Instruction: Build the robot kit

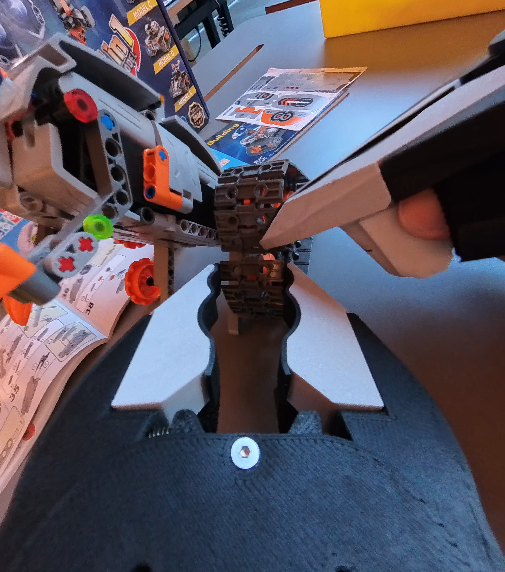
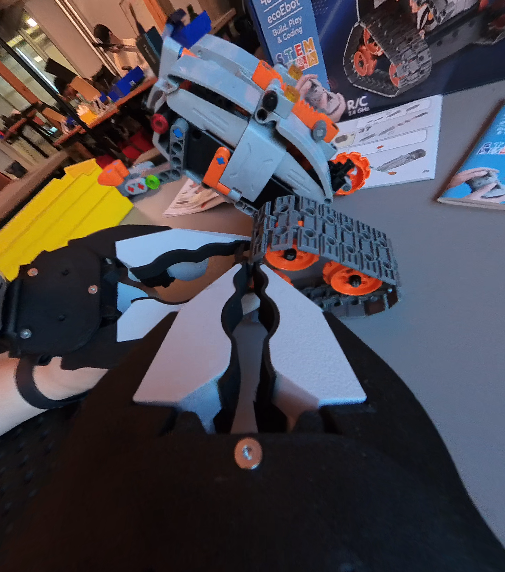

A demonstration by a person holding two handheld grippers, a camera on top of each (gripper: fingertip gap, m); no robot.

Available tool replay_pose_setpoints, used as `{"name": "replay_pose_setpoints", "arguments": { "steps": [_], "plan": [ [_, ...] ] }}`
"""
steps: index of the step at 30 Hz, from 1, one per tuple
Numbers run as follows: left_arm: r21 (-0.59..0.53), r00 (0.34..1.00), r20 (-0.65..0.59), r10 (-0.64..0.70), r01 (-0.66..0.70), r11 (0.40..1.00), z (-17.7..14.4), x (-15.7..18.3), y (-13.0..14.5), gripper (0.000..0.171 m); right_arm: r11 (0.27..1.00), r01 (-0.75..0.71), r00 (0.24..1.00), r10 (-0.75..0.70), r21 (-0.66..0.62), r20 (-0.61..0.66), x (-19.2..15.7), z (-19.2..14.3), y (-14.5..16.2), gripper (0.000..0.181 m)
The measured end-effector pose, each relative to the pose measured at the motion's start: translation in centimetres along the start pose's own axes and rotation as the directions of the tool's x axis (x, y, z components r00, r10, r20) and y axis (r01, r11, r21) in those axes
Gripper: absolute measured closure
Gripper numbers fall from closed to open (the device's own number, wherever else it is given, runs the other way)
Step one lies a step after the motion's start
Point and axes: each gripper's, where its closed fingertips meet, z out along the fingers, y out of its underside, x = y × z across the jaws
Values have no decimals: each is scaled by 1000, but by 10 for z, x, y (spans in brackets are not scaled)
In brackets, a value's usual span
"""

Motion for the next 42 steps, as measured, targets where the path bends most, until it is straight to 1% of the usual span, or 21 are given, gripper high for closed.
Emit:
{"name": "replay_pose_setpoints", "arguments": {
  "steps": [3,6,10,17,21,25,30,37,42],
  "plan": [
    [4,999,23,26,-26,1000,0,0,-1,135,996,-85,994,85,0,68,-2,-1,0,180],
    [14,999,35,39,-39,999,-1,0,-2,135,994,-111,989,112,-7,98,-3,-1,0,180],
    [22,999,38,30,-31,999,-1,-2,-3,137,995,-100,990,101,-21,102,-3,-1,1,180],
    [28,996,57,66,-68,997,-1,-2,-4,138,996,-45,995,52,-72,88,-3,0,4,180],
    [31,995,65,75,-77,997,-2,-2,-4,138,992,-76,988,88,-100,124,-3,0,4,180],
    [31,993,76,96,-98,995,-2,-1,-4,138,989,-71,987,89,-132,134,-4,0,5,180],
    [34,991,80,106,-109,993,-3,-1,-4,139,978,-96,974,131,-186,186,-5,0,7,179],
    [37,986,101,132,-136,990,-3,-1,-4,139,977,-35,987,67,-209,146,-5,0,8,179],
    [45,990,82,116,-120,992,-4,-1,-4,138,977,-112,972,146,-183,185,-6,0,7,179]
  ]
}}
